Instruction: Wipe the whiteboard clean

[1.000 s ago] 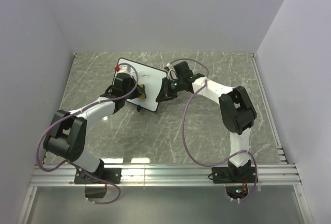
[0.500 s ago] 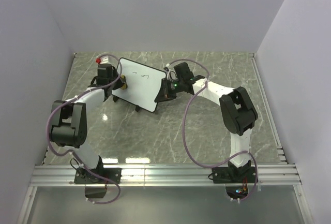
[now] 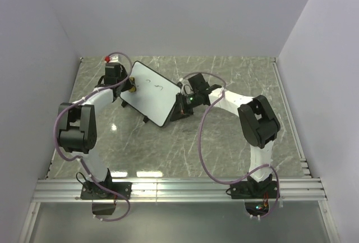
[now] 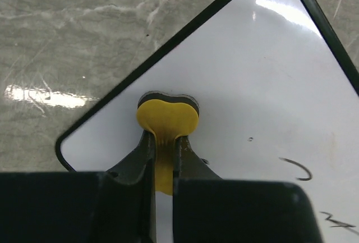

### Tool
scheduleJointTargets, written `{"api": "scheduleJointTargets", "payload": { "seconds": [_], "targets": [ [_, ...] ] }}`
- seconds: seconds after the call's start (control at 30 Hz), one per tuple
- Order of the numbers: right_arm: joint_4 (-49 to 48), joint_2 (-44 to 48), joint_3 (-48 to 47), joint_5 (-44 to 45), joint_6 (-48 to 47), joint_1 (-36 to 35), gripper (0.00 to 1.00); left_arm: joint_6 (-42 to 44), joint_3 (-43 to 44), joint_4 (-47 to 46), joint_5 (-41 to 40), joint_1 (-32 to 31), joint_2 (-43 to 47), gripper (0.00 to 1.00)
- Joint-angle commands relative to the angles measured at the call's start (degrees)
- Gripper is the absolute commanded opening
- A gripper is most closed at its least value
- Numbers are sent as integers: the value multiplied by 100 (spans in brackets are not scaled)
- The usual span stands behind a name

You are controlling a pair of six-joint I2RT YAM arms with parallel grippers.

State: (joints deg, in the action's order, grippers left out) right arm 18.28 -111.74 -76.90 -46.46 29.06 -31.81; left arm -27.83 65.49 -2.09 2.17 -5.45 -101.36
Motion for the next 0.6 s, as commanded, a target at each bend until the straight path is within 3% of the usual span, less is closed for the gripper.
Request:
{"api": "scheduleJointTargets", "payload": {
  "seconds": [0.0,0.4,0.57],
  "targets": [
    [729,4,53,-663,-172,-422,0,-20,-63,16,460,-613,28,0],
    [817,-93,-62,-619,-269,-528,0,-635,42,24,301,-2230,20,0],
    [852,-84,-97,-593,-322,-528,0,-741,34,121,160,-2609,11,0]
  ]
}}
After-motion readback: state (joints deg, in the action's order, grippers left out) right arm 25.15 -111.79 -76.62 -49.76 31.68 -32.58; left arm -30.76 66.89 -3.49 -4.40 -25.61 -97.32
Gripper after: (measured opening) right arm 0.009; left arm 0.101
